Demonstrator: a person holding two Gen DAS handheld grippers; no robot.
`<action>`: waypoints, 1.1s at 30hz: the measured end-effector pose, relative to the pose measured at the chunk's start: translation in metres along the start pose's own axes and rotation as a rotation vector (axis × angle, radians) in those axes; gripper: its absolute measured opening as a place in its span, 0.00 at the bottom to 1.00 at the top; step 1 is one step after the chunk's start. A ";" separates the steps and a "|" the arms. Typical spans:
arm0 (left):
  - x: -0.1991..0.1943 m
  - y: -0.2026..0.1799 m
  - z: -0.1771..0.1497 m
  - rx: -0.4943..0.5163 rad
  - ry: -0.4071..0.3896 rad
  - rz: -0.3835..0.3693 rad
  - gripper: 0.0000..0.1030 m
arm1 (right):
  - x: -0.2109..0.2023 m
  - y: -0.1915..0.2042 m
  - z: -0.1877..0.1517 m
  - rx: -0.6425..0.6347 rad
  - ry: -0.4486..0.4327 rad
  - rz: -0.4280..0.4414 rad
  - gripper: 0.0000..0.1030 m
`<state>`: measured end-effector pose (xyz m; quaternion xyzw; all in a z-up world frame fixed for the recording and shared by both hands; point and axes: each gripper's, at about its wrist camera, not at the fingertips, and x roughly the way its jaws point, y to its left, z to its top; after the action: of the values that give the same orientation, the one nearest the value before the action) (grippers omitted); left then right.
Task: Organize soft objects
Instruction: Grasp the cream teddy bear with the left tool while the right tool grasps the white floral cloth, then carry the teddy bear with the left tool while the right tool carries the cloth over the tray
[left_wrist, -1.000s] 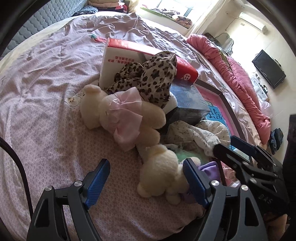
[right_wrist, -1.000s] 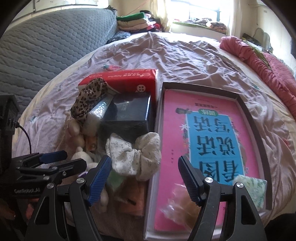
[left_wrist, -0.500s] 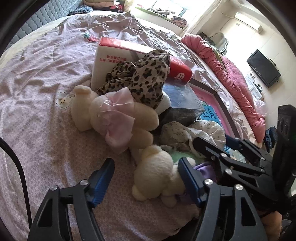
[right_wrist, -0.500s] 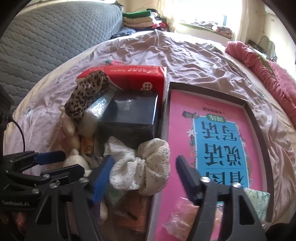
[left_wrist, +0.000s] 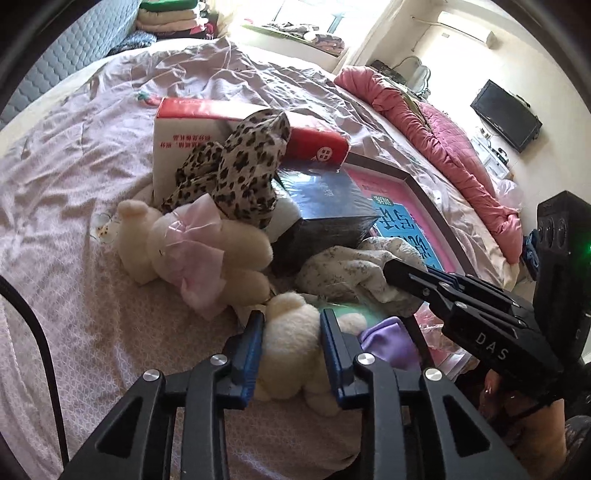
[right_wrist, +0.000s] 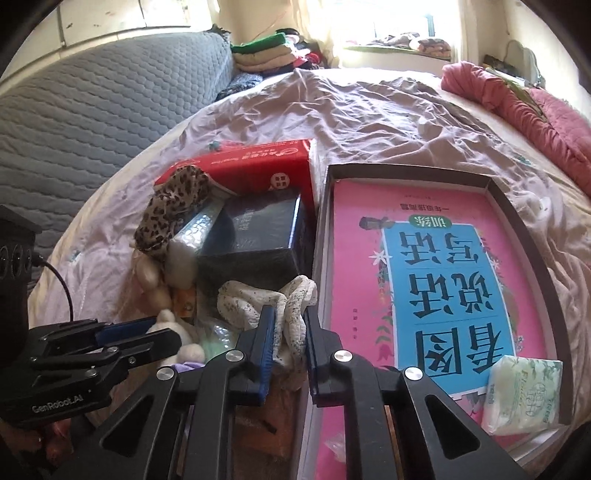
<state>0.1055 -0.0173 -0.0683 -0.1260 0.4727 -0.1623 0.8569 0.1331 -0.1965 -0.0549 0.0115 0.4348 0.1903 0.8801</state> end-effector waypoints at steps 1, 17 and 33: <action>-0.002 -0.002 0.000 0.010 -0.008 0.010 0.30 | -0.001 0.000 0.000 0.000 -0.002 -0.002 0.15; -0.050 -0.031 0.002 0.090 -0.141 0.113 0.30 | -0.037 0.005 0.006 -0.007 -0.082 0.010 0.11; -0.091 -0.081 0.012 0.170 -0.218 0.134 0.30 | -0.106 -0.001 0.018 0.002 -0.211 0.011 0.10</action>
<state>0.0570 -0.0546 0.0376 -0.0380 0.3689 -0.1296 0.9196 0.0889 -0.2311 0.0371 0.0347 0.3398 0.1926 0.9199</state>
